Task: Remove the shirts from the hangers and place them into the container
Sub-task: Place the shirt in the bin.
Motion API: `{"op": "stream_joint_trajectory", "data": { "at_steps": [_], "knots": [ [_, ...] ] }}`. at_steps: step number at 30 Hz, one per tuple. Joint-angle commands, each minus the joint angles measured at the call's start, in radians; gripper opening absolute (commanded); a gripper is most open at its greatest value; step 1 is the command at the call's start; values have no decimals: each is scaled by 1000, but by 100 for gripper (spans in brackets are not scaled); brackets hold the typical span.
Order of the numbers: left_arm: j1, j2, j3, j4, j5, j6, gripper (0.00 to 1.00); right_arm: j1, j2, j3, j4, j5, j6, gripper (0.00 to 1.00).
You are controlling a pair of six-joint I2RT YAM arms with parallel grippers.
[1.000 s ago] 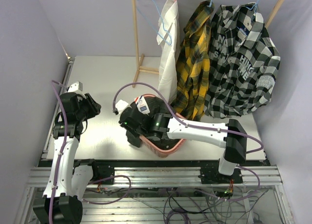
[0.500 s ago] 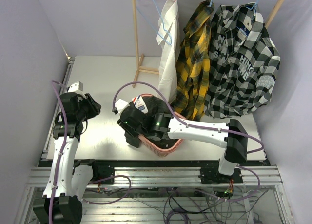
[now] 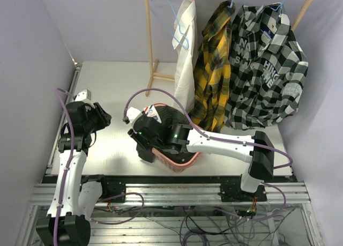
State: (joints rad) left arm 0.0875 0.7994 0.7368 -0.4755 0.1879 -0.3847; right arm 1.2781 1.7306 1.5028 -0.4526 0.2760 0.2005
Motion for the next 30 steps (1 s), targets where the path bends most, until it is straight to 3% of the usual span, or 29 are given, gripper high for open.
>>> {"op": "stream_joint_trajectory", "data": {
  "at_steps": [1,9,17,19,22,25,30],
  "knots": [
    [-8,-11,-4,15,15,9,46,2,3,14,9,4,-4,29],
    [-10,-12,-4,15,17,10,46,0,40,23,-16,37,-4,34],
    [-12,-13,-4,15,16,10,46,-3,36,9,10,34,-3,17],
    [-11,-13,-4,15,15,10,46,-7,25,2,21,33,0,16],
    [-12,-11,-4,15,16,10,46,-14,9,-9,35,17,3,18],
    [-12,-11,-4,15,15,10,46,-15,-5,-27,52,7,9,30],
    [-11,-11,-4,15,15,10,46,-24,-19,-41,68,-17,16,35]
  ]
}}
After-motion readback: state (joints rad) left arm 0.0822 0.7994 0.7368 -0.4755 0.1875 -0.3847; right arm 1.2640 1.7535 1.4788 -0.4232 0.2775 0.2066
